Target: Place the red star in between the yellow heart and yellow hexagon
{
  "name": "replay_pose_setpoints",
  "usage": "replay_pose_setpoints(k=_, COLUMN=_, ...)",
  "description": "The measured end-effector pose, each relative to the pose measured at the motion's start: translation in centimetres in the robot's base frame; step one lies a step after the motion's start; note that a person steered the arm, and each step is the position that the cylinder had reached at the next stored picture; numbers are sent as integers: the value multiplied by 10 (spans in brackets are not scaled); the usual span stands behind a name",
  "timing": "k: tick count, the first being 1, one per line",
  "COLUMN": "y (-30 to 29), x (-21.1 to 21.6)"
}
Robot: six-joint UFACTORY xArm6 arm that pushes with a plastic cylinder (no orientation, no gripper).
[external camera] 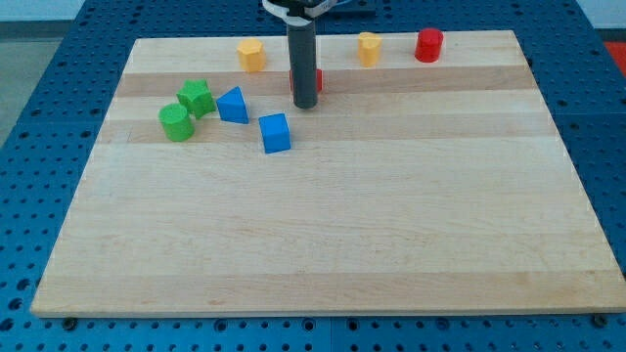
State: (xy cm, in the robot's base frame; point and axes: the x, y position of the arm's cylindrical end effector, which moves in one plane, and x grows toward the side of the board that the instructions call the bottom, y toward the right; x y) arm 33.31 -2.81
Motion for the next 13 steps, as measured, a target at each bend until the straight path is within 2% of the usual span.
replay_pose_setpoints(k=3, y=-17, x=-16)
replay_pose_setpoints(k=13, y=-4, x=-60)
